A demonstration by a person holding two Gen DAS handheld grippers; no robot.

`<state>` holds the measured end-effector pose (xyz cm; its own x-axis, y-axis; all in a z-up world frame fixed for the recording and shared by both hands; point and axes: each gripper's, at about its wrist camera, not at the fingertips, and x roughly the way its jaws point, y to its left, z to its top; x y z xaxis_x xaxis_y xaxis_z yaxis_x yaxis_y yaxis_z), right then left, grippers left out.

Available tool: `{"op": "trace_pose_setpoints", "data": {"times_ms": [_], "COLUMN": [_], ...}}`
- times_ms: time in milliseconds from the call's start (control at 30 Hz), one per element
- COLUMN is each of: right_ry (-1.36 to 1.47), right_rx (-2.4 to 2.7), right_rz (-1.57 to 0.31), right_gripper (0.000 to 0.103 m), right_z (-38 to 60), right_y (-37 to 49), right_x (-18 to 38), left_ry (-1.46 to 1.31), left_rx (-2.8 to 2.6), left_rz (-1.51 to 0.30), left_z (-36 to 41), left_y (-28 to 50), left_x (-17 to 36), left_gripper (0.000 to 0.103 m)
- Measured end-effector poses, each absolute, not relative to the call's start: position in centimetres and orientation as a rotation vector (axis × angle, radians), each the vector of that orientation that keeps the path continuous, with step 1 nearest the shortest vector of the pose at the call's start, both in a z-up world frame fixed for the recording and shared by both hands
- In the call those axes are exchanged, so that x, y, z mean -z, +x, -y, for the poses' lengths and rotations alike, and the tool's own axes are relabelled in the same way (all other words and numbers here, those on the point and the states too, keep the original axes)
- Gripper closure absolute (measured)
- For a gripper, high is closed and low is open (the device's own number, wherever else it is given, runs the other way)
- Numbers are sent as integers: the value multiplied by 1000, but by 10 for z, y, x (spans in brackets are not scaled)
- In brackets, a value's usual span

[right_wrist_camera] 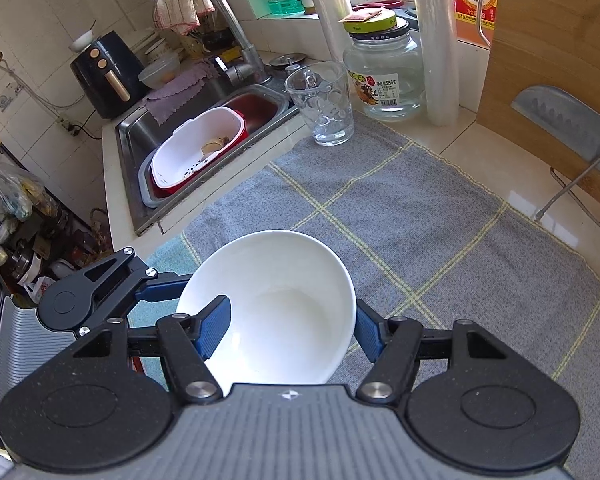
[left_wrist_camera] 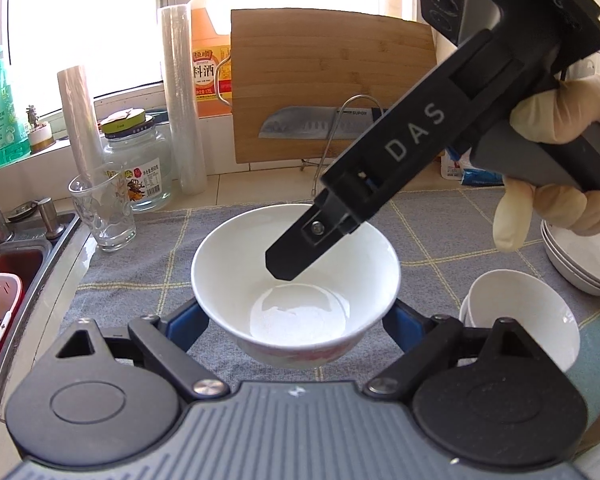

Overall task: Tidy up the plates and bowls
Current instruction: 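Carry the pink-flower bowl with the right tool over the nested white bowls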

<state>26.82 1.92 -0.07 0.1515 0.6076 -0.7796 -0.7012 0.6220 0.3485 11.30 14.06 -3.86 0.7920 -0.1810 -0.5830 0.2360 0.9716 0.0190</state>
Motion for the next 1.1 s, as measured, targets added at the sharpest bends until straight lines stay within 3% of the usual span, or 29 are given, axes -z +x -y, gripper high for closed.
{"op": "trace_pose_setpoints", "data": {"times_ms": [1100], "right_ry": [31], "right_rx": [-690], "right_rz": [-1031], "right_gripper": [32], "right_z": [87], "right_y": [185], "right_x": [-14], "left_ry": [184], "left_rx": [532], "left_rz": [-591], "left_z": [-77], "left_y": [76], "left_x": [27], "left_gripper": [10]}}
